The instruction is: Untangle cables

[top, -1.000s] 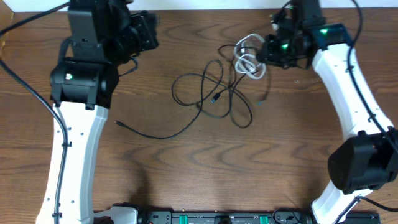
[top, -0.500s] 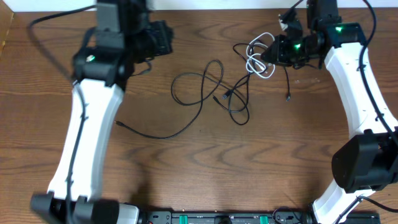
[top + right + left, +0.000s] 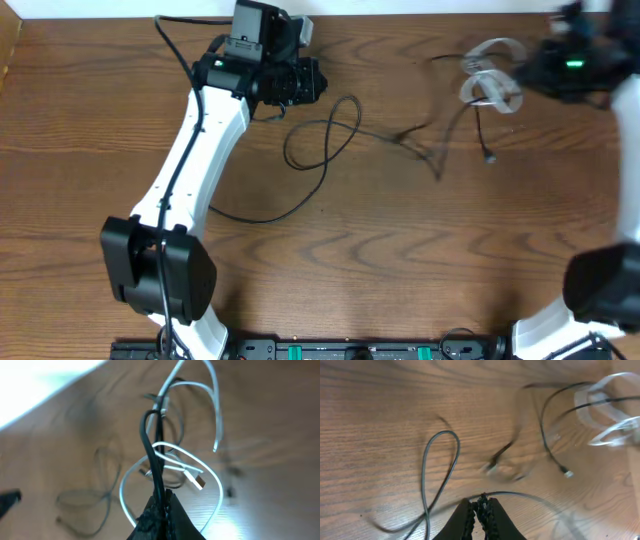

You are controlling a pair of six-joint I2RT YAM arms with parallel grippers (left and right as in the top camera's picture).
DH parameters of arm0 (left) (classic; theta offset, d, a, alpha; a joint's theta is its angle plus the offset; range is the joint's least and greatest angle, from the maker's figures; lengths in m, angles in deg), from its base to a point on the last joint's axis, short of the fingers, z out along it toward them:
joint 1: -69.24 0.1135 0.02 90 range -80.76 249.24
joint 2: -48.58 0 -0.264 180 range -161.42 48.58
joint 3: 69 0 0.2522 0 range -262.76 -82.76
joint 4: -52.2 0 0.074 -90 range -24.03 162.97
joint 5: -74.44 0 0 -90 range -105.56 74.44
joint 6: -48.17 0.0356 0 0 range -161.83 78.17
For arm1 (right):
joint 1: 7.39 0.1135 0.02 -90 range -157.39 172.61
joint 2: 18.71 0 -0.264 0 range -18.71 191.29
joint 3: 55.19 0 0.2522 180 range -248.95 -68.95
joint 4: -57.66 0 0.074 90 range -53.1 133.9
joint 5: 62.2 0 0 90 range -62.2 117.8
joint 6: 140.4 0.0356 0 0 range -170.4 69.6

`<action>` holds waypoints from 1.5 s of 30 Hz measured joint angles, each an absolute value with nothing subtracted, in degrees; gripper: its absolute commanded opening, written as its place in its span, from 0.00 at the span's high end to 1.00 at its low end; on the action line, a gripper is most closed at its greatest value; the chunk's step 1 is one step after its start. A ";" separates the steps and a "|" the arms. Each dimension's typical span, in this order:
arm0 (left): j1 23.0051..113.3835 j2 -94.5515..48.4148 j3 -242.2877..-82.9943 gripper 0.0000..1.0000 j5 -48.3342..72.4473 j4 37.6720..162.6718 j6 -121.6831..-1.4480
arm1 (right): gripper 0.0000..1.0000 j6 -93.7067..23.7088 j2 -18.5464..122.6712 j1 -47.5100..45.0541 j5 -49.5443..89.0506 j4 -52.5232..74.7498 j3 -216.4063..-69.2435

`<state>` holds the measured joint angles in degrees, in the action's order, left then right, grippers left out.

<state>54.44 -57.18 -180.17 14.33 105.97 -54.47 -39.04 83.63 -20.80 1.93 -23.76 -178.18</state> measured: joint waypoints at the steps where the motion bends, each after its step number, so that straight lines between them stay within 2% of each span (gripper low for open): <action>1: 54.39 -57.20 -180.17 0.85 14.35 105.97 -53.88 | 0.99 -38.93 82.74 -22.68 2.67 -24.39 -178.62; 5: 54.17 -57.18 -180.17 0.83 14.33 106.04 -52.05 | 0.99 -38.78 80.64 -27.53 4.07 -26.58 -179.05; 6: 54.13 -57.20 -180.17 0.78 14.33 106.11 -51.74 | 0.99 -38.78 80.64 -27.86 4.27 -26.88 -179.05; 14: 51.62 -57.20 -179.62 0.63 15.16 108.36 -46.91 | 0.99 -38.93 80.95 -26.81 4.49 -27.52 -179.03; 20: 46.00 -57.20 -179.43 0.47 23.62 106.76 -42.65 | 0.99 -39.15 80.95 -26.44 4.53 -28.09 -179.03; 21: 44.71 -57.20 -179.32 0.44 25.37 105.14 -42.19 | 0.99 -39.28 80.95 -26.42 4.53 -28.24 -179.03; 24: 41.12 -57.20 -179.10 0.16 29.37 99.72 -41.69 | 0.99 -39.57 80.97 -26.42 4.53 -28.70 -179.03; 31: 33.58 -57.37 -178.97 0.10 30.09 91.05 -44.33 | 0.99 -40.38 80.97 -26.42 4.53 -29.42 -179.03; 38: 30.85 -59.91 -178.95 0.09 28.97 83.29 -47.22 | 0.99 -40.42 80.97 -26.42 4.49 -29.81 -179.03; 41: 30.22 -61.48 -178.95 0.12 27.95 80.07 -48.59 | 0.99 -40.66 80.97 -26.42 4.22 -30.03 -179.03; 42: 29.98 -62.09 -178.95 0.23 27.25 79.46 -49.34 | 0.99 -40.81 80.97 -26.42 4.14 -30.10 -179.03; 43: 29.72 -62.95 -178.95 0.44 26.37 79.03 -50.21 | 0.99 -40.92 80.97 -26.42 4.01 -30.21 -179.03; 44: 29.56 -63.80 -178.95 0.71 25.61 78.83 -50.69 | 0.99 -41.03 80.97 -26.42 3.96 -30.34 -179.03; 45: 29.39 -64.67 -178.95 0.89 24.76 78.83 -50.93 | 0.99 -41.08 80.97 -26.42 3.90 -30.49 -179.03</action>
<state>29.39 -64.67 -178.95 24.76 78.83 -50.93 -41.08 80.97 -26.42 3.90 -30.49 -179.03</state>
